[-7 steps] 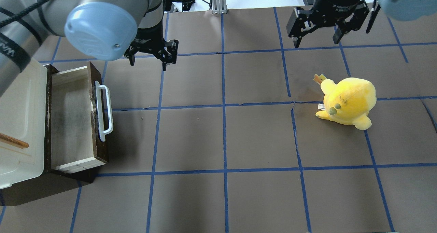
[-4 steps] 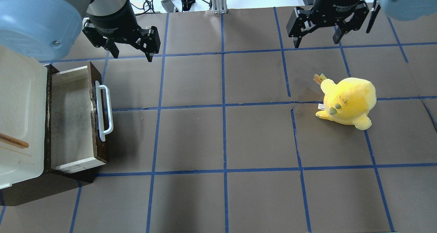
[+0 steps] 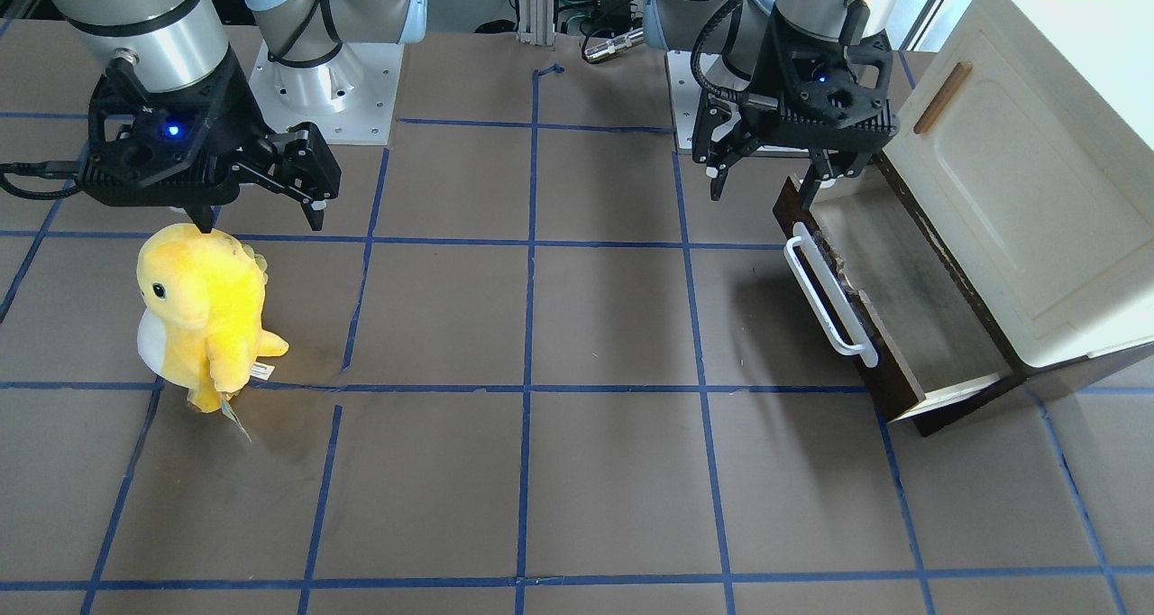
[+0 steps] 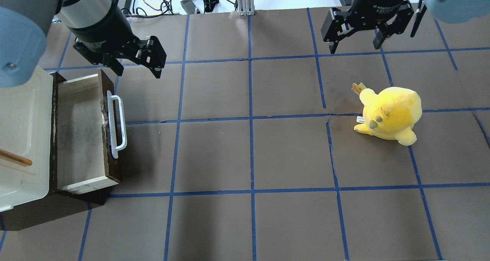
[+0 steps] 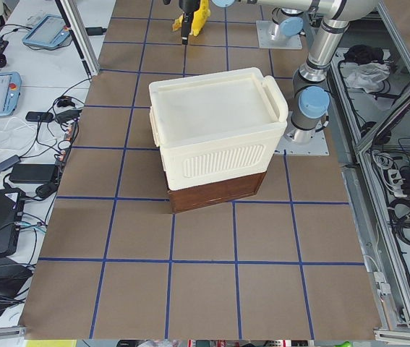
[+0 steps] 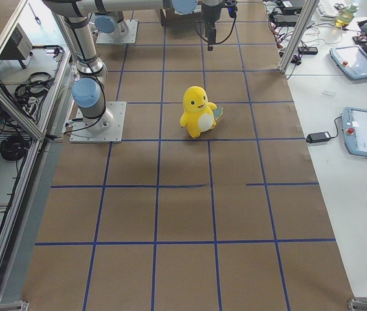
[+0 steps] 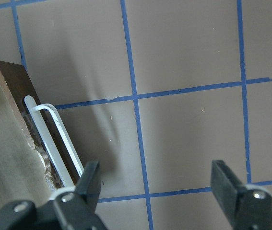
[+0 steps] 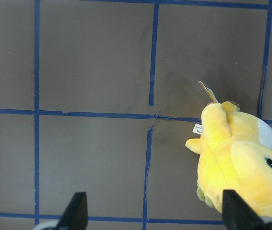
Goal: Pull drawer sideways
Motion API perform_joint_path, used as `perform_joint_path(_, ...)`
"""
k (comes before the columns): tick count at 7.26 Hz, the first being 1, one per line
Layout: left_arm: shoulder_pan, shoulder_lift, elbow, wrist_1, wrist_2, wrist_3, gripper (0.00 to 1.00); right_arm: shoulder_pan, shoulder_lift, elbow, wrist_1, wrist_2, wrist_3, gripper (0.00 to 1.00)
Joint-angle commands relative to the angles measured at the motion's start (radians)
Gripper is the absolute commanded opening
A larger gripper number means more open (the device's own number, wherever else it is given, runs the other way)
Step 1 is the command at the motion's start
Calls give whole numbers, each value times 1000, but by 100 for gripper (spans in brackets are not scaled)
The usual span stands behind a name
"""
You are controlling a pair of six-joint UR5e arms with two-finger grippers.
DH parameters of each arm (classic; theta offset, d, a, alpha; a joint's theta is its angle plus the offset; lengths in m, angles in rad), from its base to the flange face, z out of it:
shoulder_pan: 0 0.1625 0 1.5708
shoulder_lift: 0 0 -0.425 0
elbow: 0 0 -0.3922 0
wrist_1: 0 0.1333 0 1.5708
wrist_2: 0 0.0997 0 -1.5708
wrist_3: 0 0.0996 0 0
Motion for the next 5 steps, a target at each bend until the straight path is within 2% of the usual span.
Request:
perform_joint_path(1, 10, 31, -30, 2, -1, 4, 84, 0, 0, 0, 0, 0, 0, 100)
perform_joint_path(5, 21, 31, -24, 10, 19, 22, 84, 0, 0, 0, 0, 0, 0, 100)
